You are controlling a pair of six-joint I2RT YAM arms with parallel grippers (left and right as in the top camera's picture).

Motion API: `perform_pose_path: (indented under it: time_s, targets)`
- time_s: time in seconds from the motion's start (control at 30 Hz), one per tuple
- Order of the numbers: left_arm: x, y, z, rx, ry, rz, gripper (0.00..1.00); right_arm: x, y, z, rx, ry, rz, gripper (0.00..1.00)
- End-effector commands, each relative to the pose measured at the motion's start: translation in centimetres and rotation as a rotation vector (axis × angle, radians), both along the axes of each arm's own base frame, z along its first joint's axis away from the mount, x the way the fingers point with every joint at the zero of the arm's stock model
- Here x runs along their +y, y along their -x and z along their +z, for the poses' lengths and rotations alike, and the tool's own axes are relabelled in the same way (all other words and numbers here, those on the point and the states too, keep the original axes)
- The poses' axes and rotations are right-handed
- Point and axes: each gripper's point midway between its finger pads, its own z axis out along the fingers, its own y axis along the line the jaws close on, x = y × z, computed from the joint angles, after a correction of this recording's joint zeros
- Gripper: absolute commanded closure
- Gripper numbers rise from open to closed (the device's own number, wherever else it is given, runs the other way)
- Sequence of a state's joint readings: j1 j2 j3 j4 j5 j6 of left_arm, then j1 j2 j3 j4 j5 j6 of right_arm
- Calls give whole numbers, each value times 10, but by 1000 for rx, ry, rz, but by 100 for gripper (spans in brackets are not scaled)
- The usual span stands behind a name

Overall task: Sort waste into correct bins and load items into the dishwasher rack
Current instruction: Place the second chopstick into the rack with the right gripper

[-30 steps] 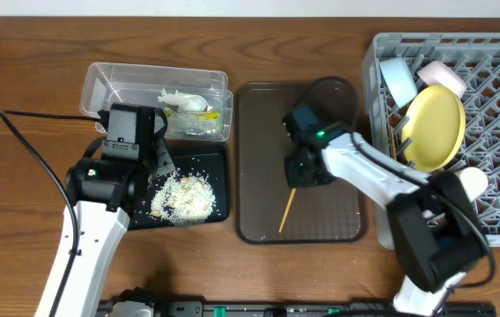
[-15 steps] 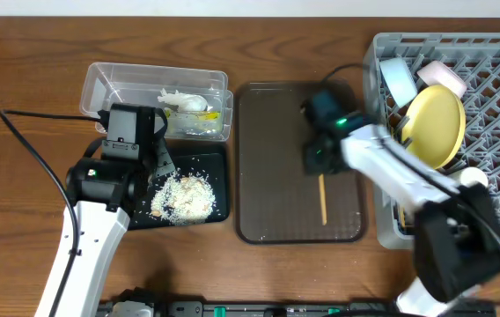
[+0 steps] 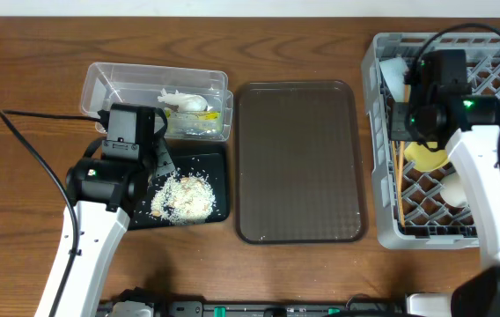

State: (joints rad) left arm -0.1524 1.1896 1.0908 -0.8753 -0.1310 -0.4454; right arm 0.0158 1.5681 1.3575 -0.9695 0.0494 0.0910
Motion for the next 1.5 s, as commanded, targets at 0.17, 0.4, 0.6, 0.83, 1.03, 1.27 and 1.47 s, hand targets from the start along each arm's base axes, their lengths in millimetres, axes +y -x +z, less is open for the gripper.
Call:
perform_pose_path:
  time_s: [0.17,0.4,0.6,0.83,1.03,1.27,1.47]
  targets:
    - [3,0,0,4,-8,13,32,-16,0,-48,138,27,19,88]
    - [3,0,0,5,-9,13,23,-12,-15,-32,54,1,25,47]
    - [2,-7,3,-24,-12,-1,18,5,-29,19,-131,-82,68,46]
    - [-7,-9,4,-15,-62,-182,19,4,-13,48,-187,-112,-5,36]
    - [-8,21,-3,62,-56,-229,18,5,18,56,-219,-123,-18,32]
    - [-22,57,17,-124,-20,-325,18,6,76,56,-389,-116,-9,12]
    - [-21,73,40,-291,-16,-330,10,0,119,53,-512,-80,-26,1]
